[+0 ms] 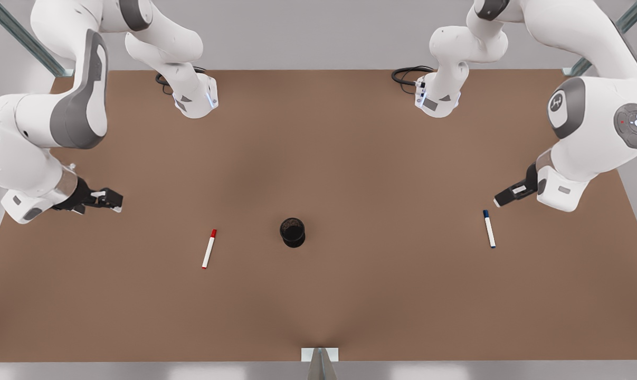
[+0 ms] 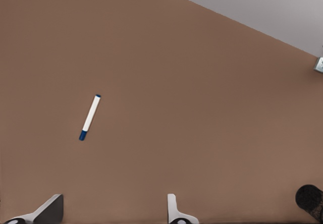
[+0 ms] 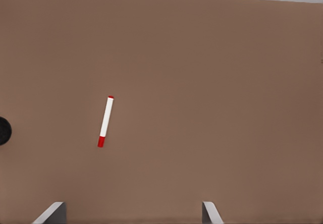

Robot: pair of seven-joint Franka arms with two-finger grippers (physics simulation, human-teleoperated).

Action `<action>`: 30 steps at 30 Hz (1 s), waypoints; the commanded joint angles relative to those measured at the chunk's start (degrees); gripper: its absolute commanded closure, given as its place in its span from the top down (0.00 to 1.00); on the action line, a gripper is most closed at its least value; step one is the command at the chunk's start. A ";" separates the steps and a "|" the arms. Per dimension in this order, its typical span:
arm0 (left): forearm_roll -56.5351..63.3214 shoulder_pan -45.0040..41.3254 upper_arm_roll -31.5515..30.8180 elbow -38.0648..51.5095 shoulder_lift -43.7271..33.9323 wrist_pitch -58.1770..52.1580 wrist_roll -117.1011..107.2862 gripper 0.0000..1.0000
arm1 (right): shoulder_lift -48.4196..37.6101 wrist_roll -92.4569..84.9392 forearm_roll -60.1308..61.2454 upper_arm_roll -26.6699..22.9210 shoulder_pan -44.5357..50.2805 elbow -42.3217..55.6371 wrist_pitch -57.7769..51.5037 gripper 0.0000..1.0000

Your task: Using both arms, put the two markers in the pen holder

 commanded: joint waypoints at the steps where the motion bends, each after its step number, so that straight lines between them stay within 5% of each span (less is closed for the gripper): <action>1: 0.11 0.11 -0.04 -0.04 0.34 0.76 25.53 1.00 | 0.00 1.13 0.18 0.11 0.02 -0.03 0.29 1.00; 5: -0.51 1.26 5.76 -18.49 2.63 29.14 27.55 1.00 | 0.08 0.95 0.00 0.11 0.02 -0.82 1.26 1.00; 11: -0.51 5.47 7.43 -25.53 12.03 46.55 47.85 1.00 | 0.08 1.04 0.09 0.11 -1.21 -16.53 15.39 1.00; 14: -0.60 5.92 7.35 -25.53 15.72 49.81 49.00 1.00 | 2.10 1.13 0.18 0.11 -1.48 -33.41 35.34 1.00; 16: -2.88 5.92 7.17 -25.61 17.66 50.42 49.00 1.00 | 7.20 1.74 0.27 0.28 -1.39 -34.04 40.11 1.00; 23: -3.06 6.09 6.91 -26.84 20.91 50.42 49.09 1.00 | 11.16 10.79 0.00 4.32 -0.60 -35.45 41.52 1.00; 30: -3.15 6.44 6.91 -26.76 23.81 51.74 49.79 0.96 | 18.54 22.49 -0.26 4.50 5.99 -26.75 43.27 1.00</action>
